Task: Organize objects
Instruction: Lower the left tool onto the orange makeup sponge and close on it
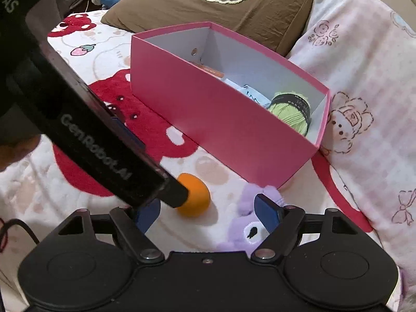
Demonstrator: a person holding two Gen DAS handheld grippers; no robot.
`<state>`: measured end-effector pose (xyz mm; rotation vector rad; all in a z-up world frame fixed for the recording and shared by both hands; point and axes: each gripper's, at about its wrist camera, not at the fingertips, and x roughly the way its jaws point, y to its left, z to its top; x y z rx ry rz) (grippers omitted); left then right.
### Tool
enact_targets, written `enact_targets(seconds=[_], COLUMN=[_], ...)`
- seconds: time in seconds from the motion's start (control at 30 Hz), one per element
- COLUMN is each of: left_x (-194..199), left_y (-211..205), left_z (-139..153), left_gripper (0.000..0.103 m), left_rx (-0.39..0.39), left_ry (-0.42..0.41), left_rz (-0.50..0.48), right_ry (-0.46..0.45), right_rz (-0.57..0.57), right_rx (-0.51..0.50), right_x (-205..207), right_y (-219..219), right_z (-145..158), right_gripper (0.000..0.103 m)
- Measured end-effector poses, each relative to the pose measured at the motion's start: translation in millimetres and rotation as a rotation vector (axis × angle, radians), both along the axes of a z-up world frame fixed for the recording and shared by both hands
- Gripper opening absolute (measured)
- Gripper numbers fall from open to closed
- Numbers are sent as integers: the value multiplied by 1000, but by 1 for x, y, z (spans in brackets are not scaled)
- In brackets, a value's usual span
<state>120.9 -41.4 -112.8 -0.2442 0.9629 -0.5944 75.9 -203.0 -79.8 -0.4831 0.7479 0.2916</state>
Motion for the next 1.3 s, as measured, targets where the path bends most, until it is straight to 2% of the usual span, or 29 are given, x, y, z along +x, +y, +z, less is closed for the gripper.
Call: enact_targets(seconds=[0.1, 0.2, 0.27, 0.33, 0.43, 0.53, 0.63, 0.77, 0.87, 0.93, 1.07, 1.2, 1.3], left_x=[1, 4, 5, 5, 8, 10, 11, 11, 11, 9, 9, 13, 14], left_y=[0, -1, -1, 1, 2, 4, 5, 3, 2, 4, 1, 5, 5], left_z=[-8, -15, -18, -19, -23, -30, -36, -37, -38, -37, -32, -37, -36], left_gripper=[69, 61, 55, 53, 49, 44, 41, 35, 30, 25, 24, 24, 24], left_rx=[-51, -70, -72, -85, -98, -95, -99, -92, -104, -103, -75, -102, -108], left_ry=[19, 46, 52, 54, 63, 69, 79, 62, 52, 29, -24, 22, 27], left_rz=[14, 25, 32, 36, 37, 44, 46, 22, 16, 20, 8, 14, 6], right_ry=[12, 17, -12, -42, -15, 1, 17, 63, 78, 82, 84, 72, 76], right_rz=[13, 37, 20, -13, -36, -15, 4, -6, -15, -27, -84, -103, -116], right_rx=[1, 6, 20, 36, 64, 44, 30, 56, 81, 99, 149, 153, 150], right_x=[0, 0, 2, 6, 18, 22, 25, 33, 36, 39, 44, 46, 48], right_y=[-3, -2, -2, -2, -3, 1, 5, 4, 2, 1, -1, 0, 1], right_z=[-5, -10, -12, -13, -21, -29, -35, -42, -45, -45, -50, -52, -51], right_gripper=[82, 82, 81, 81, 80, 77, 72, 56, 49, 48, 47, 46, 44])
